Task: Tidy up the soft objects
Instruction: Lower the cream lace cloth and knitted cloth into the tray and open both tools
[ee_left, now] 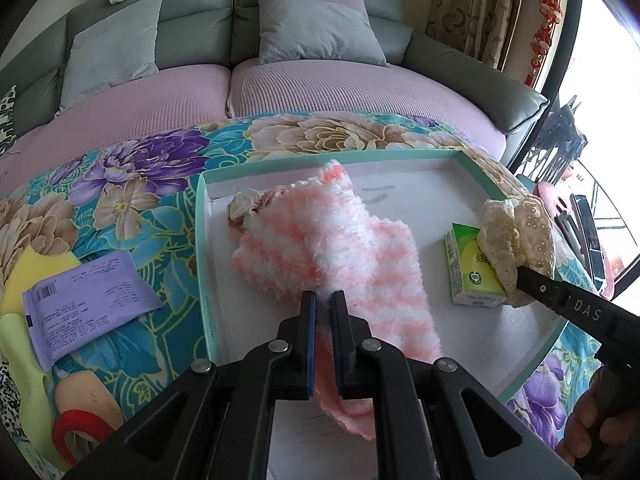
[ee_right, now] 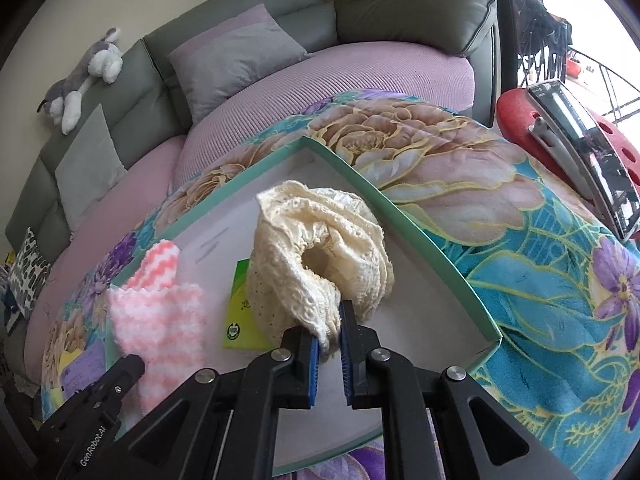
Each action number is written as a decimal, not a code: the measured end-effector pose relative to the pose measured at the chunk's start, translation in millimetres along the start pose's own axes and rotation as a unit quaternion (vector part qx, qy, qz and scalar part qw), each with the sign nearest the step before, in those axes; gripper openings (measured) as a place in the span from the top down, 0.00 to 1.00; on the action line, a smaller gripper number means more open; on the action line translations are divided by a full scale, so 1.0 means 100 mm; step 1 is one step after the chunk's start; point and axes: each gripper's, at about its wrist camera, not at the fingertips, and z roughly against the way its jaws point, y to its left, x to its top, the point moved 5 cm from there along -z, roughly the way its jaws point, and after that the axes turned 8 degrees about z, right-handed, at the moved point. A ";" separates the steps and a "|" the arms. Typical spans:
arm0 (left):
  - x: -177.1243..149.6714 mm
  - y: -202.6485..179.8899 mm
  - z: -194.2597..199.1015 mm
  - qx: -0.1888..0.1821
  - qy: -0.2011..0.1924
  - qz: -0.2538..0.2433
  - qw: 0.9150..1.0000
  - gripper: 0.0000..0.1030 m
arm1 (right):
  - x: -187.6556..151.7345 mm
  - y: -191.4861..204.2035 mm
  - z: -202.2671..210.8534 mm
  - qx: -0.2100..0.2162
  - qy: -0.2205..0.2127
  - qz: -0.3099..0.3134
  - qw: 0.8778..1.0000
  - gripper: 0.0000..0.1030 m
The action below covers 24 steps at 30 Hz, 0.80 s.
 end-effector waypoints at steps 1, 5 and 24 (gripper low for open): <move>0.01 0.00 0.00 -0.001 0.000 0.000 1.000 0.92 | 0.00 0.00 0.00 -0.003 0.000 0.002 1.000 0.89; 0.02 0.01 0.04 0.001 -0.003 0.001 1.000 0.92 | 0.02 0.01 0.01 -0.012 -0.003 0.011 1.000 0.89; 0.21 0.30 0.40 0.011 -0.044 0.053 0.998 0.29 | 0.13 0.20 0.34 -0.038 -0.049 0.071 0.996 0.37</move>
